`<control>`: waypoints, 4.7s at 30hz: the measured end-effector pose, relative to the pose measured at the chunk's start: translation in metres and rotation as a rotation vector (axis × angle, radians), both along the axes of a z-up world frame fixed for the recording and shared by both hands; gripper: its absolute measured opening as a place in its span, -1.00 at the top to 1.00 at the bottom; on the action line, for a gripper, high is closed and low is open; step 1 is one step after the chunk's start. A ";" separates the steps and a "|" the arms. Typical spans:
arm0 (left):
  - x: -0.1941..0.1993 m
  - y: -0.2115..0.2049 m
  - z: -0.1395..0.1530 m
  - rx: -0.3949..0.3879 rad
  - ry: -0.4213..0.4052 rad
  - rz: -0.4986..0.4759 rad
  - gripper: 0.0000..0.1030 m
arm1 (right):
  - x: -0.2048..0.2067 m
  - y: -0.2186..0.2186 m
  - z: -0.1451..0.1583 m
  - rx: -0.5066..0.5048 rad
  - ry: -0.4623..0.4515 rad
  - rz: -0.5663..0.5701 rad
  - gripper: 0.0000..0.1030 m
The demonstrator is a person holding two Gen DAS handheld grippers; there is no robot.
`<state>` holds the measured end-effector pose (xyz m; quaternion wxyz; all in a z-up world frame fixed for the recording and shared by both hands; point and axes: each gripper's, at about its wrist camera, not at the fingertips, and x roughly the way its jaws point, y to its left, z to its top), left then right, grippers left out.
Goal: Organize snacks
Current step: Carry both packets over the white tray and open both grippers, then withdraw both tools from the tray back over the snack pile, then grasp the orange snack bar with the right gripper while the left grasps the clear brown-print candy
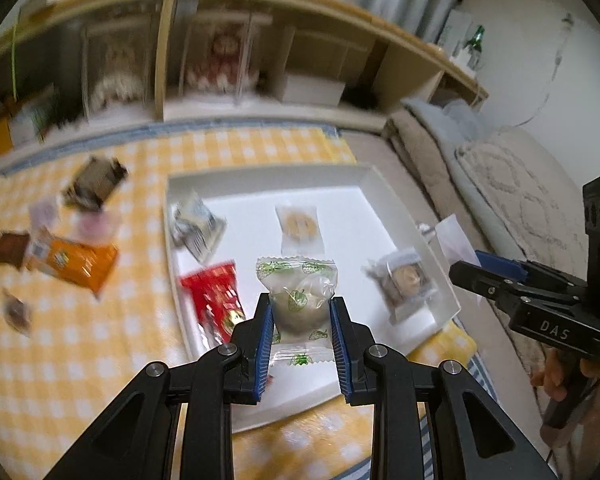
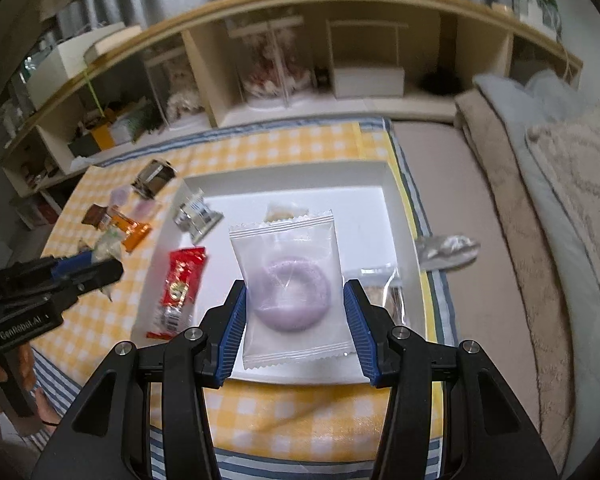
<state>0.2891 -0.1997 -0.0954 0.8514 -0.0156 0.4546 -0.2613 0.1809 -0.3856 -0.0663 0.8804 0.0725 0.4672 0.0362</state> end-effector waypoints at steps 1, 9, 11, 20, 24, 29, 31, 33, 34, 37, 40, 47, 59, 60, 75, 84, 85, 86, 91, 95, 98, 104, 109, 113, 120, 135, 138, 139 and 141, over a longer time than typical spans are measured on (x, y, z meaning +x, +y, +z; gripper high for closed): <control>0.005 -0.003 -0.008 -0.002 0.022 0.004 0.47 | 0.001 -0.002 -0.006 0.010 0.015 -0.002 0.04; 0.035 -0.023 -0.058 -0.007 0.158 0.015 0.47 | 0.013 -0.002 -0.045 0.057 0.117 0.008 0.04; 0.042 -0.027 -0.067 -0.005 0.178 0.015 0.47 | 0.016 -0.001 -0.052 0.063 0.138 0.012 0.04; 0.059 -0.037 -0.080 0.009 0.185 0.012 0.45 | 0.024 0.002 -0.075 0.090 0.196 -0.002 0.01; 0.054 -0.039 -0.081 0.018 0.170 0.004 0.13 | 0.027 -0.004 -0.081 0.117 0.221 -0.026 -0.04; 0.049 -0.035 -0.081 0.030 0.157 -0.002 0.13 | 0.026 -0.006 -0.083 0.127 0.244 -0.028 -0.08; 0.045 -0.030 -0.078 0.038 0.152 -0.001 0.12 | 0.023 -0.009 -0.084 0.143 0.255 -0.031 -0.09; 0.041 -0.027 -0.076 0.041 0.148 -0.002 0.10 | 0.022 -0.011 -0.083 0.148 0.260 -0.035 -0.11; 0.040 -0.026 -0.074 0.041 0.147 -0.003 0.08 | 0.020 -0.012 -0.082 0.150 0.261 -0.038 -0.14; 0.035 -0.022 -0.070 0.037 0.142 0.001 0.01 | 0.016 -0.014 -0.078 0.152 0.258 -0.038 -0.31; 0.032 -0.019 -0.065 0.039 0.141 -0.001 -0.08 | 0.011 -0.016 -0.072 0.148 0.243 -0.037 -0.53; 0.024 -0.011 -0.053 0.042 0.127 0.003 -0.52 | 0.000 -0.017 -0.058 0.107 0.214 -0.047 -0.92; 0.009 0.012 -0.020 0.033 0.090 0.021 -1.00 | -0.014 -0.011 -0.031 0.047 0.172 -0.053 -1.00; 0.008 0.014 -0.017 0.031 0.086 0.024 -1.00 | -0.014 -0.010 -0.028 0.040 0.168 -0.049 -1.00; -0.015 0.045 0.040 0.034 0.007 0.005 -1.00 | -0.033 0.001 0.009 0.013 0.109 -0.049 -1.00; -0.032 0.074 0.083 0.034 -0.067 -0.014 -1.00 | -0.035 0.016 0.040 0.036 0.040 -0.040 -1.00; -0.034 0.079 0.089 0.032 -0.078 -0.013 -1.00 | -0.034 0.019 0.043 0.039 0.032 -0.038 -1.00; -0.036 0.084 0.092 0.030 -0.084 -0.011 -1.00 | -0.033 0.022 0.047 0.041 0.022 -0.037 -1.00; -0.045 0.113 0.114 0.027 -0.139 0.033 -1.00 | -0.026 0.042 0.061 0.041 -0.028 -0.023 -1.00; -0.049 0.142 0.125 0.001 -0.167 0.070 -1.00 | -0.017 0.061 0.069 0.038 -0.065 -0.008 -1.00; -0.048 0.160 0.128 0.013 -0.190 0.105 -1.00 | -0.009 0.075 0.072 0.046 -0.084 0.009 -1.00; -0.043 0.198 0.125 0.004 -0.199 0.175 -1.00 | 0.009 0.108 0.071 0.060 -0.122 0.045 -1.00; -0.031 0.235 0.107 -0.022 -0.172 0.261 -1.00 | 0.030 0.140 0.065 0.087 -0.147 0.098 -1.00; -0.013 0.260 0.093 -0.014 -0.141 0.329 -0.92 | 0.048 0.168 0.056 0.112 -0.168 0.152 -1.00; 0.026 0.283 0.062 -0.078 -0.045 0.385 -0.90 | 0.090 0.212 0.029 0.136 -0.208 0.237 -1.00; 0.099 0.298 -0.051 -0.306 0.359 0.528 -0.17 | 0.179 0.259 -0.079 0.259 -0.026 0.349 -0.44; 0.109 0.295 -0.067 -0.312 0.399 0.553 -0.17 | 0.184 0.259 -0.093 0.284 -0.025 0.334 -0.38; 0.111 0.294 -0.071 -0.314 0.413 0.557 -0.17 | 0.187 0.259 -0.099 0.303 -0.012 0.331 -0.38; 0.110 0.291 -0.080 -0.313 0.428 0.567 -0.17 | 0.191 0.259 -0.108 0.314 0.009 0.334 -0.38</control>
